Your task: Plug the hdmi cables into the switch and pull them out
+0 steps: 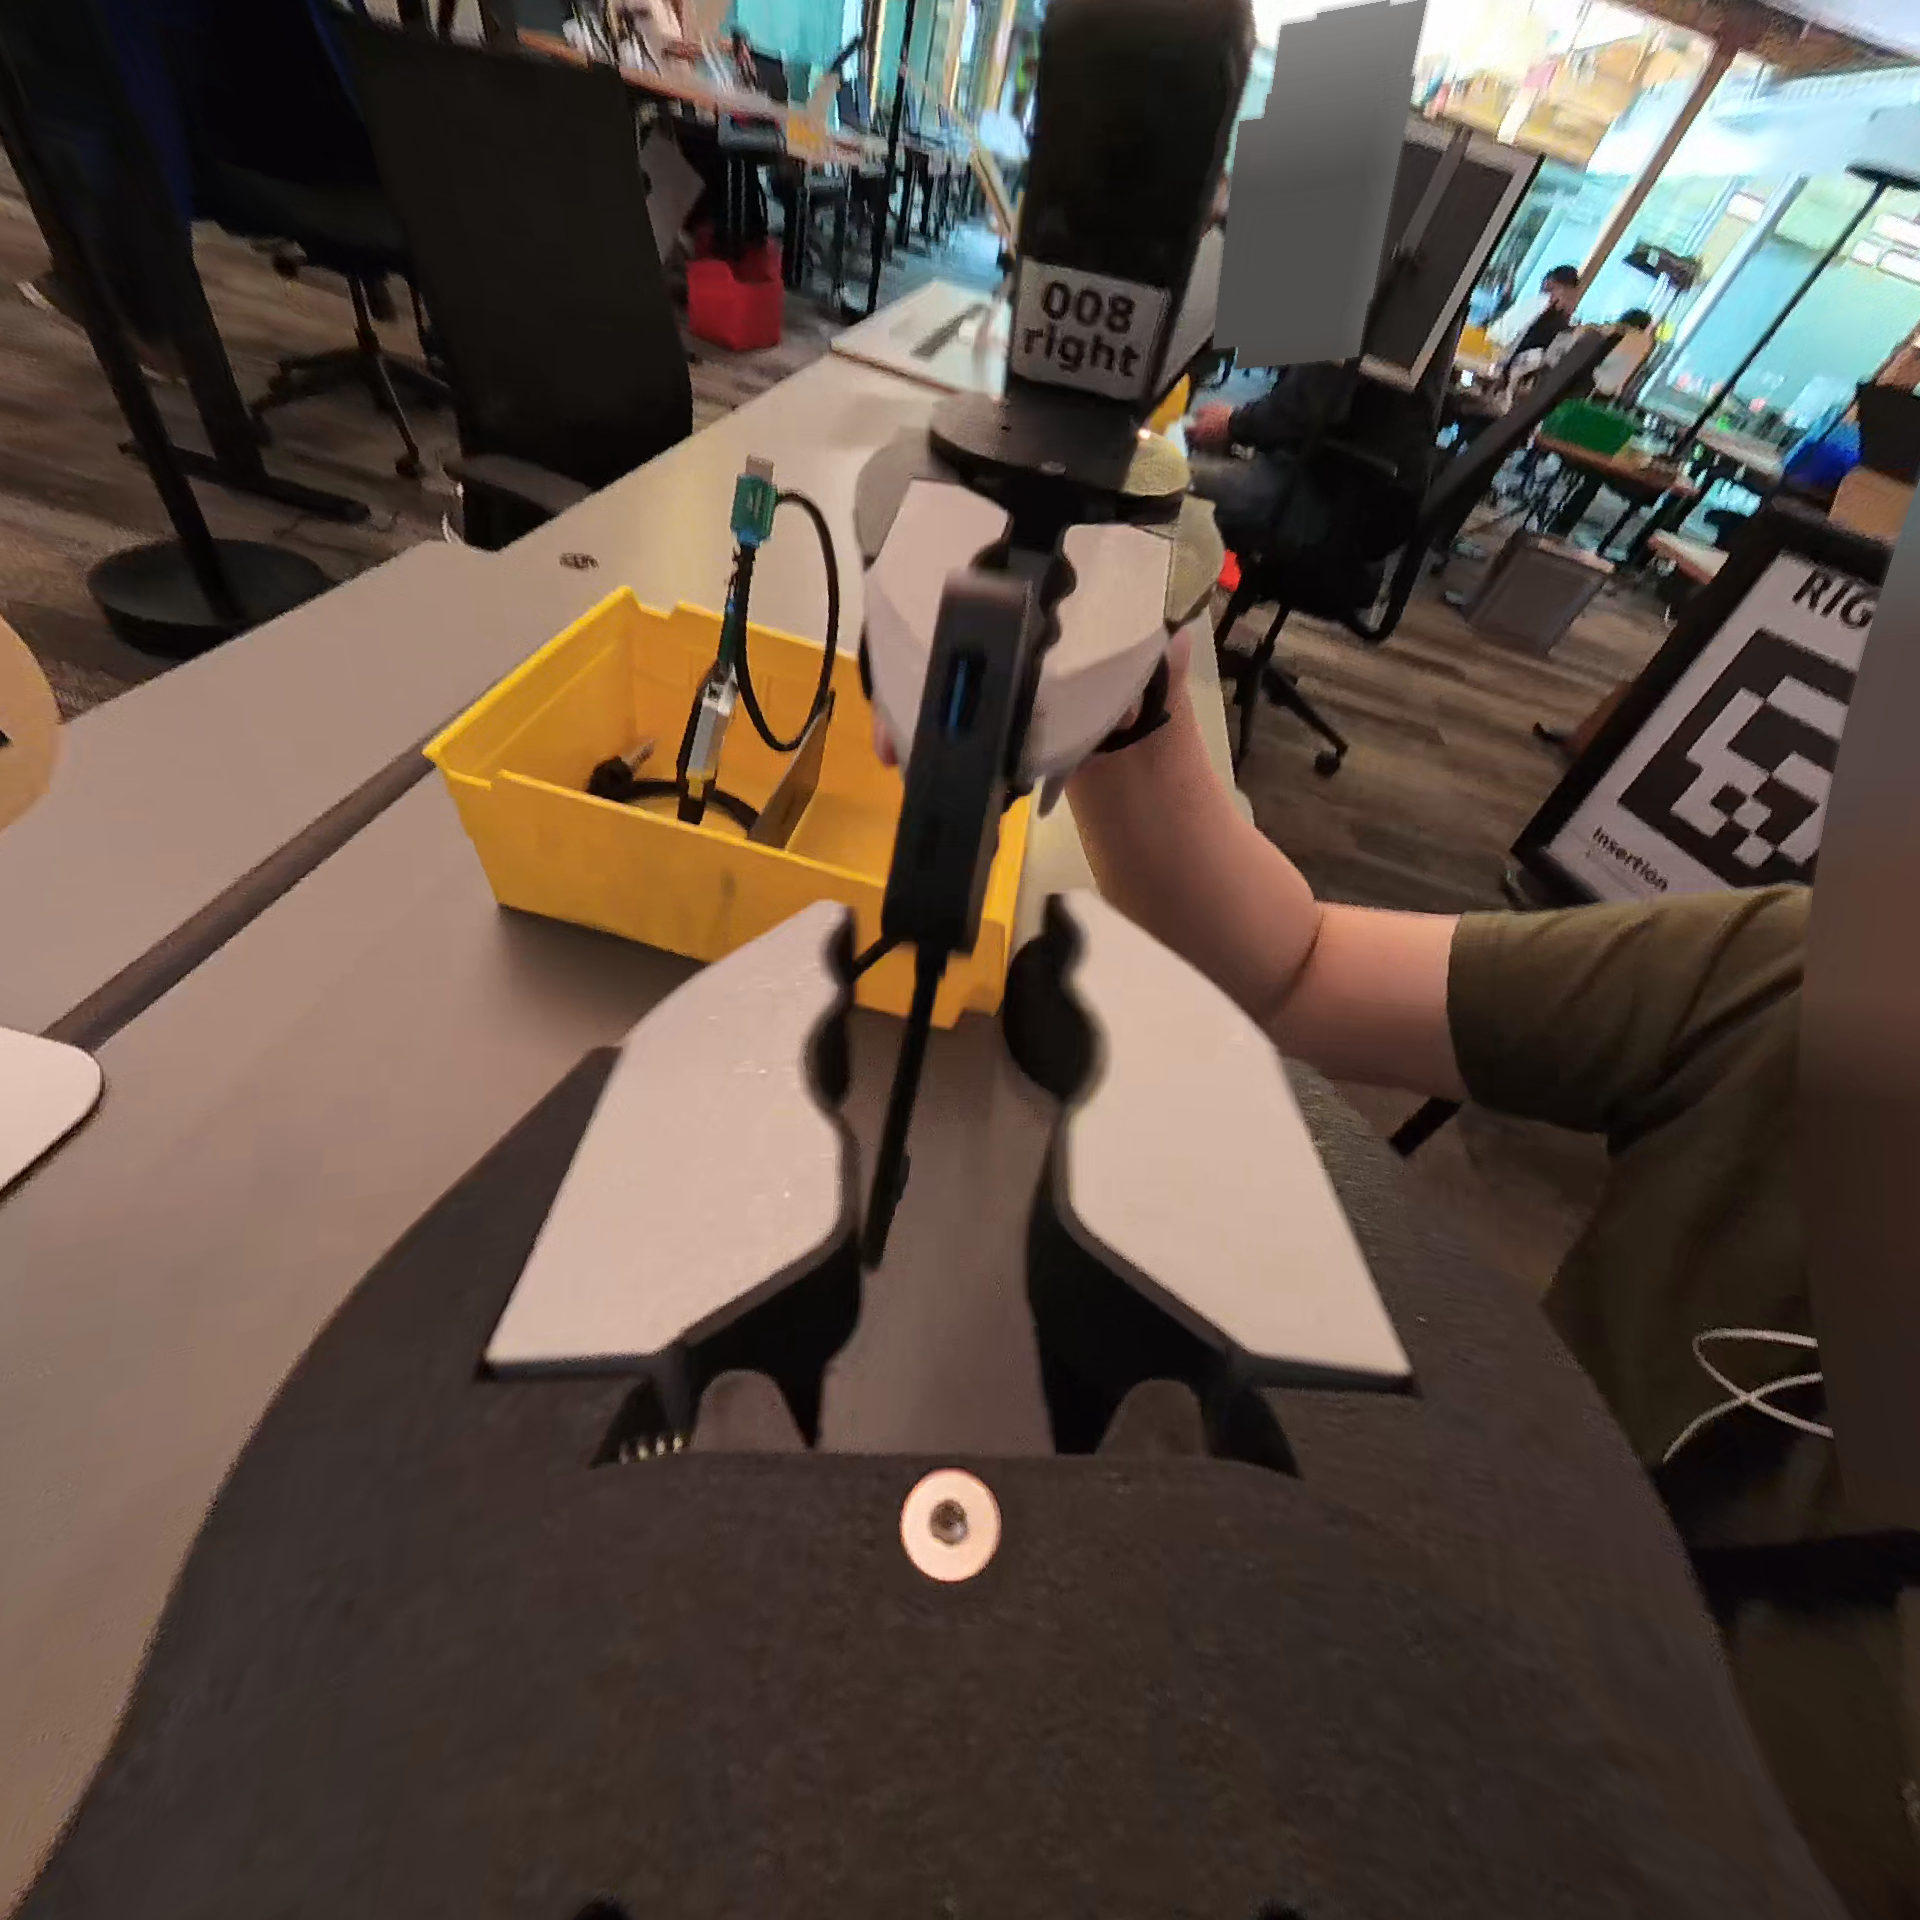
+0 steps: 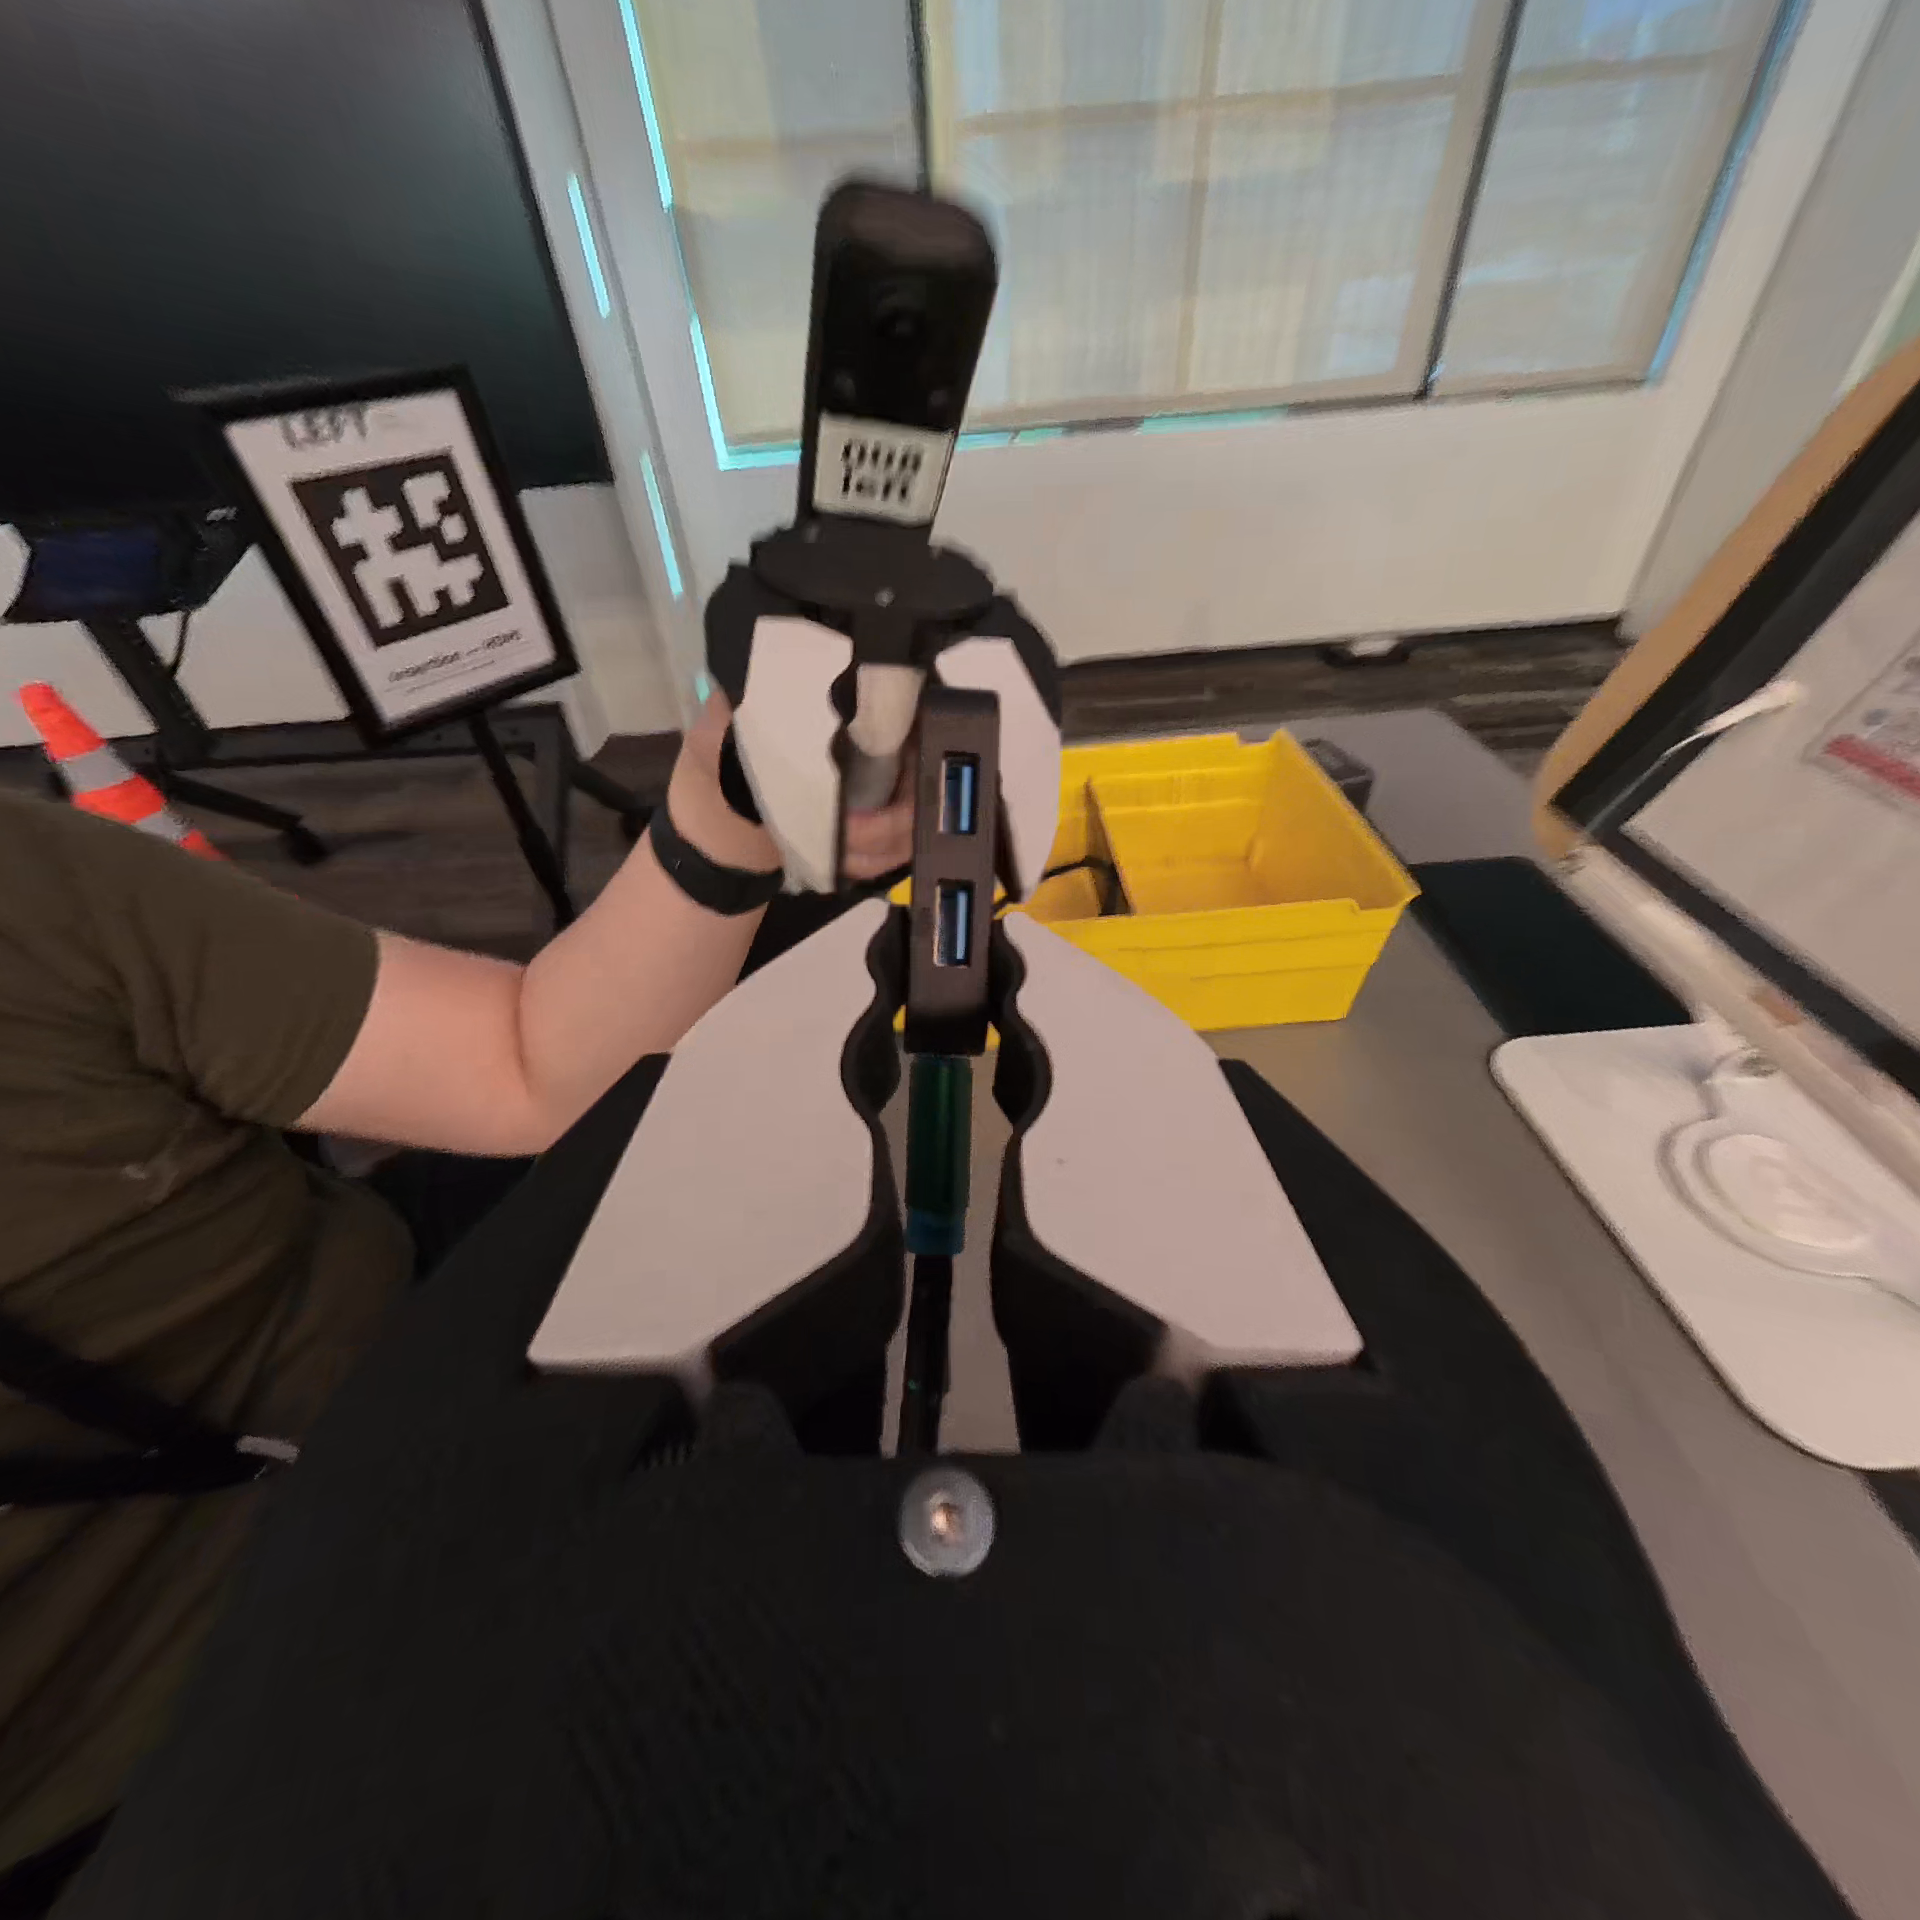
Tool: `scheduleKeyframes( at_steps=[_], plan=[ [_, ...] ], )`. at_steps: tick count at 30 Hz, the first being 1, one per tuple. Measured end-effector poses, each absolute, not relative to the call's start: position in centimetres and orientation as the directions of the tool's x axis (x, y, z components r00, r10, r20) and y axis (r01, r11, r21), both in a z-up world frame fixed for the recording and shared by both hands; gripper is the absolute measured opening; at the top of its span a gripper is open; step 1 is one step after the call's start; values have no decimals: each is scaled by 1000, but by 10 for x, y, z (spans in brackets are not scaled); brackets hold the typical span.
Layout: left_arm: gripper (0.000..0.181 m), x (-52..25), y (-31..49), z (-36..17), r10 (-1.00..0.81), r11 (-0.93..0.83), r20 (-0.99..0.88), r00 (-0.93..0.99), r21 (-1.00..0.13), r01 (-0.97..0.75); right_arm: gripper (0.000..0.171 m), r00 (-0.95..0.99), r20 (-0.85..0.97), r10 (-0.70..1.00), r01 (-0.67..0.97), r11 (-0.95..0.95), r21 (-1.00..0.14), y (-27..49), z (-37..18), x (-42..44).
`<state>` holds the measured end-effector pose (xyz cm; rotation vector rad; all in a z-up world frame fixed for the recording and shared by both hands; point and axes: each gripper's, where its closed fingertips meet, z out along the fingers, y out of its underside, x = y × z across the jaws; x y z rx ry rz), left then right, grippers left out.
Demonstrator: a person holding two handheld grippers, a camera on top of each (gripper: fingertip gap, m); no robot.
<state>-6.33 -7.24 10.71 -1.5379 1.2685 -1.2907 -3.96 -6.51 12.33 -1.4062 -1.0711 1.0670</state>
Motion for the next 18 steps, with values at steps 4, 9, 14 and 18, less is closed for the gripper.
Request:
scheduleKeyframes(
  at_steps=[4,9,14,18],
  plan=[
    [62,-74,-71,126,-979,-205,200,49,-970,-131,14,355,-19,935,-182,49,-982,-74,188,31],
    [56,-78,-76,128,-980,-199,195,40,-971,-136,14,618,76,782,-351,361,-864,-94,241,135],
    [53,-68,-74,116,-978,-210,207,34,-960,-184,15,719,105,687,-293,436,-851,-85,234,178],
    [50,-63,-74,110,-977,-214,214,23,-954,-211,14,708,106,698,-258,395,-882,-81,230,176]
  ],
)
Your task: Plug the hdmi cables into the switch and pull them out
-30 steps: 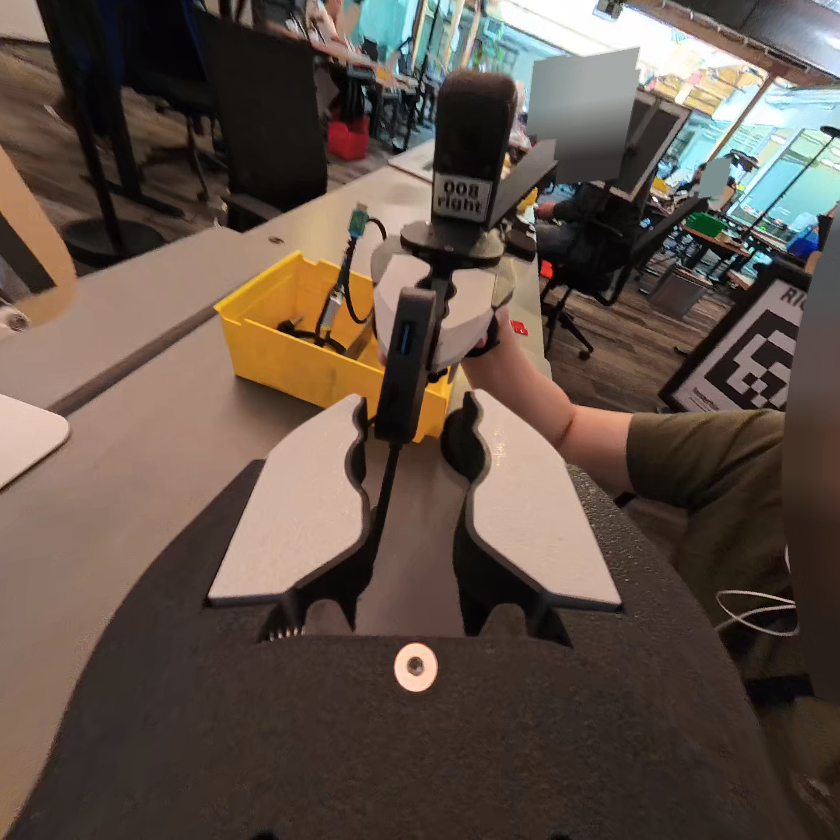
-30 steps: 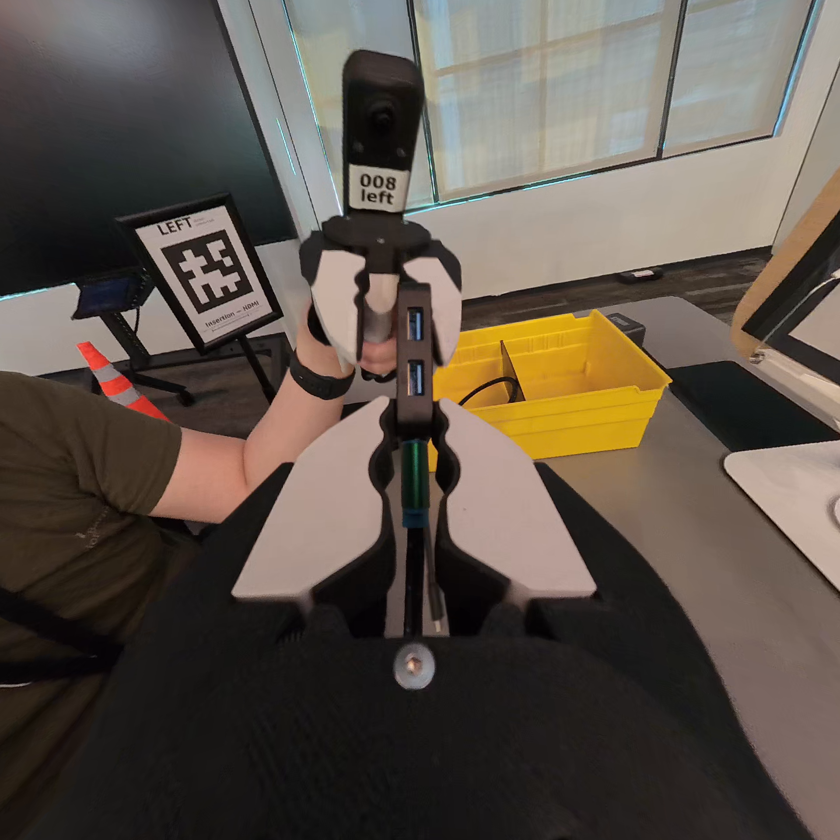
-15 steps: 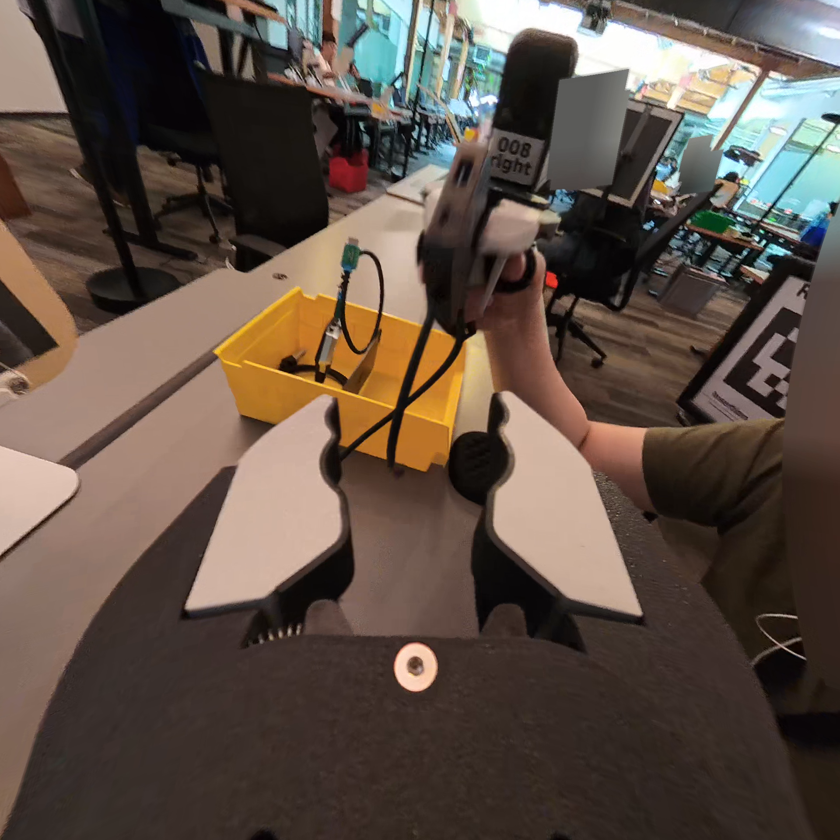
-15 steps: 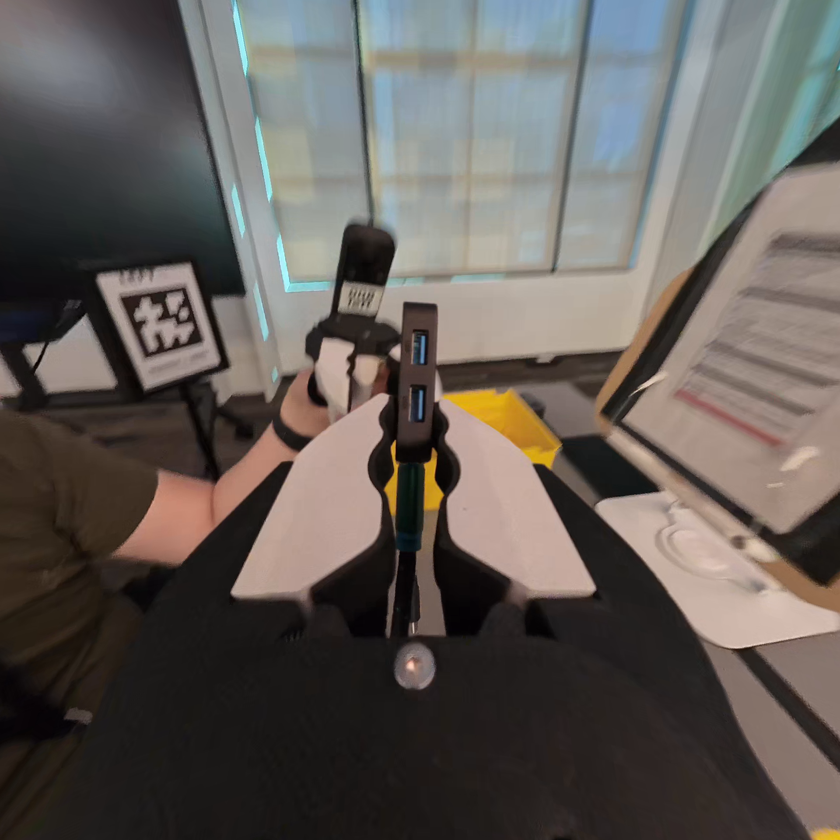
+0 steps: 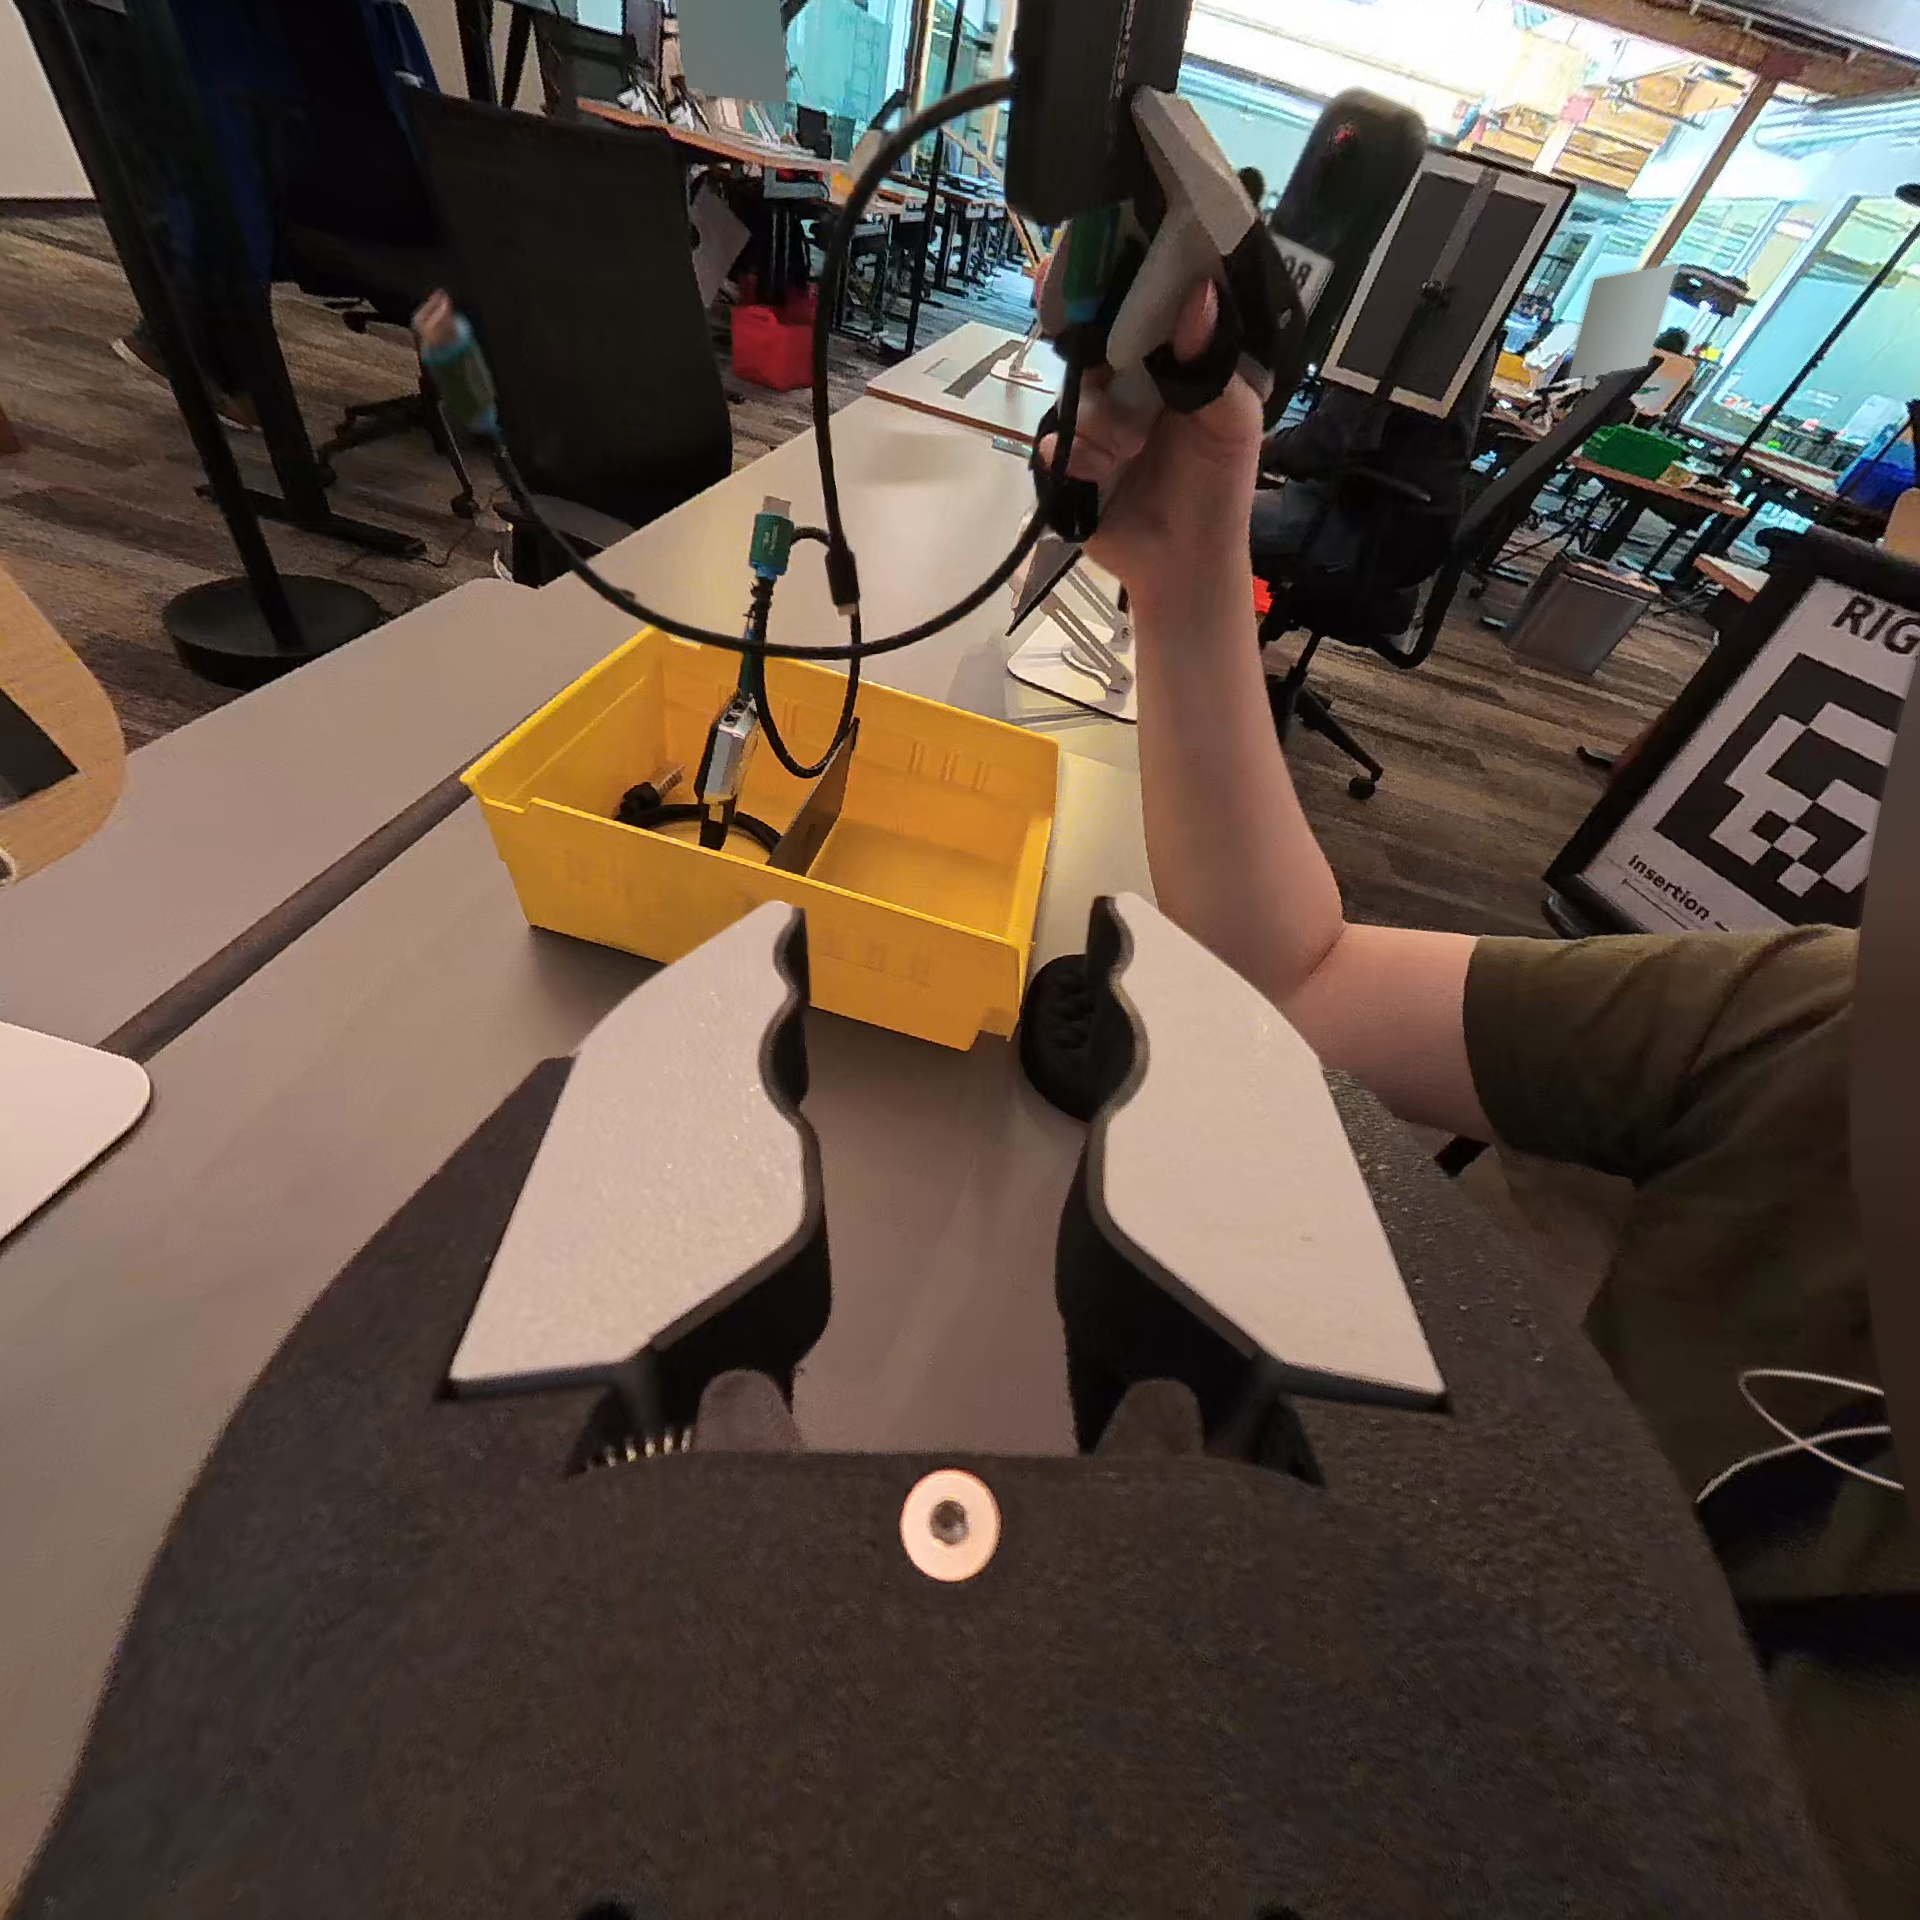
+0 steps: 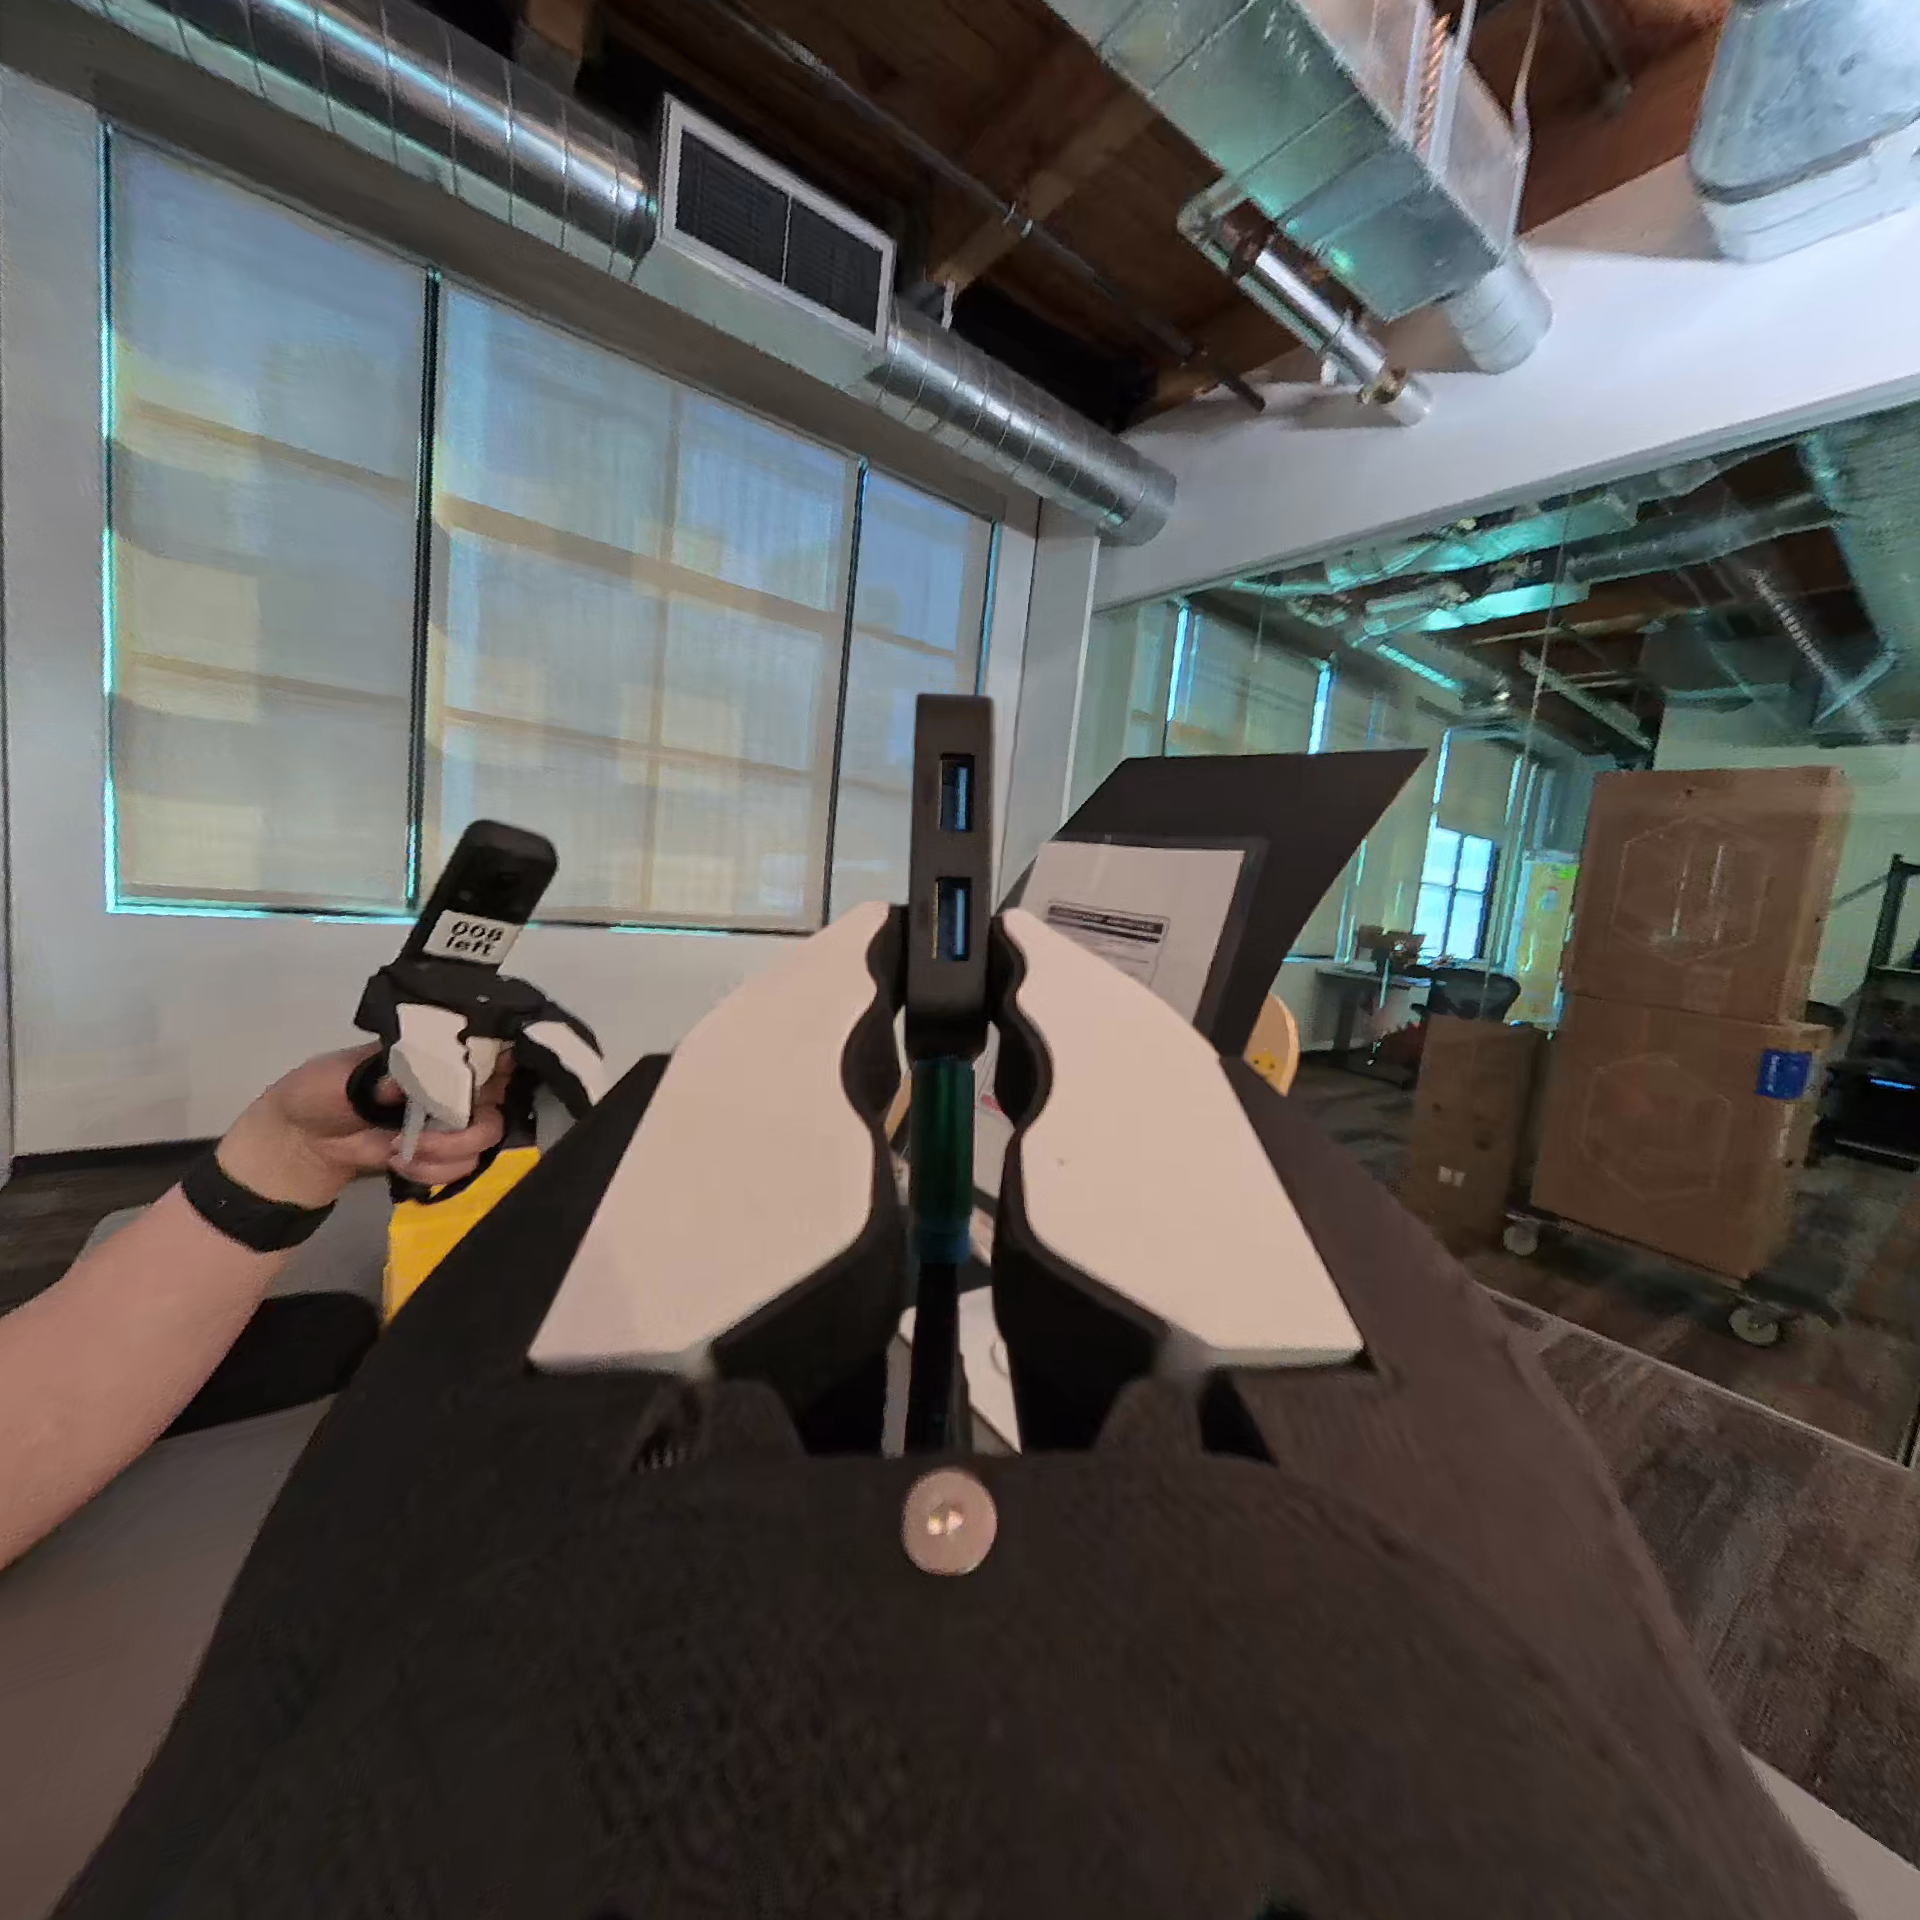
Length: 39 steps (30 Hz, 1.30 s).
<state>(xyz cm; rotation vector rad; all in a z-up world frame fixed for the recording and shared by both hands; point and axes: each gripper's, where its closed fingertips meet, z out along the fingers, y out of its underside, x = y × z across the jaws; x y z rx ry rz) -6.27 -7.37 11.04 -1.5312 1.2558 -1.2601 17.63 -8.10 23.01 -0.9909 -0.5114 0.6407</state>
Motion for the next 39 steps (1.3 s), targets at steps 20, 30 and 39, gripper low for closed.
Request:
scheduleKeyframes(
  at_steps=[20,30,39],
  plan=[
    [45,-74,-57,113,-941,-333,337,-11,-932,-141,15,384,71,921,341,-70,-937,35,235,174],
    [45,-58,-56,96,-933,-347,360,-25,-915,-205,14,532,-184,827,266,-369,-891,103,152,198],
    [44,-59,-57,98,-937,-338,350,-24,-920,-200,14,554,-116,825,428,-401,-810,125,109,178]
  ],
)
